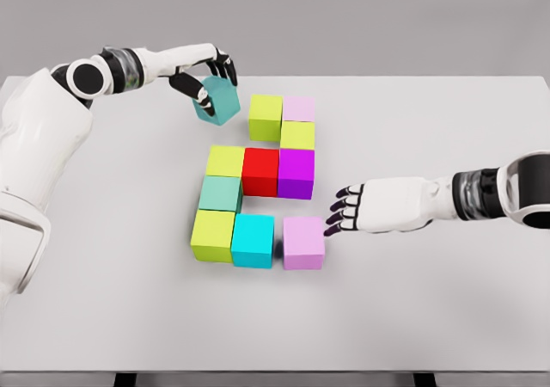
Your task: Assemble the squares on the desktop into the number 2
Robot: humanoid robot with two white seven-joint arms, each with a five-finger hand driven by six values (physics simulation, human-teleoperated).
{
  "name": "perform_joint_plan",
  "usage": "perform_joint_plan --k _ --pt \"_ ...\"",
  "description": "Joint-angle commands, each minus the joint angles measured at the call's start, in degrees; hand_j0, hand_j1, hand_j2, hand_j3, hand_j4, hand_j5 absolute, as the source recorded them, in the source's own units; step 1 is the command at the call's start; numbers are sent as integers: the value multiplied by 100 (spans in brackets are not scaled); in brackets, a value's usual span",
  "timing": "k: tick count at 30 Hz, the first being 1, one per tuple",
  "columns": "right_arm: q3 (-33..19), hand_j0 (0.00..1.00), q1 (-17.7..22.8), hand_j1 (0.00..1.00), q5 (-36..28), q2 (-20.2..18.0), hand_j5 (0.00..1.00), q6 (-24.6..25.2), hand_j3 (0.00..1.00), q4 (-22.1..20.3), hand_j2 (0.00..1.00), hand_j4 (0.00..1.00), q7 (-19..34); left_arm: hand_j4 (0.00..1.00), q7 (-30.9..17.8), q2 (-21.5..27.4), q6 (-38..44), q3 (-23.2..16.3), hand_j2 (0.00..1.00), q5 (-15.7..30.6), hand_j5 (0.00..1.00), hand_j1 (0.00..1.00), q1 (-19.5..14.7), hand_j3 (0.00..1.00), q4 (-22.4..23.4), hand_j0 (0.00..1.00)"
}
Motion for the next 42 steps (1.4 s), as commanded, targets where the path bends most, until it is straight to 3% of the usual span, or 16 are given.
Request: perform_joint_plan --k 1,5,16,22,33,35,37,40,42 --pt "-1 100 0 100 -22 24 100 13 100 -2 100 100 -2 61 4 -8 11 50 61 38 61 61 0 61 -5 61" --pt "8 100 -9 100 -22 67 100 13 100 -2 100 100 -2 66 4 -26 11 50 66 46 66 66 9 66 -5 66" --pt "122 100 -17 100 -22 138 100 13 100 -11 100 100 -2 69 4 0 11 50 69 46 69 69 18 69 -5 69" --pt "139 100 -17 100 -22 147 100 13 100 -11 100 100 -2 85 4 0 2 50 85 46 85 85 26 85 -13 85" --pt "192 100 -79 100 -22 191 100 13 100 -2 100 100 -2 86 4 71 -7 32 86 47 86 86 -9 86 -13 86" --pt "122 100 -114 100 -14 155 100 13 100 42 100 100 -2 78 4 115 125 -29 78 38 78 78 -26 78 31 78" --pt "95 100 -114 100 -14 147 100 13 100 50 100 100 -2 50 4 194 239 -65 50 -199 50 50 -26 50 48 50" --pt "-18 100 -114 100 -14 59 100 13 100 138 100 100 -2 31 4 352 266 -108 31 -384 31 31 -18 31 48 31" --pt "-124 100 -114 100 -22 59 100 13 100 208 100 100 -2 26 4 343 292 -108 26 -490 26 26 -26 26 57 26"
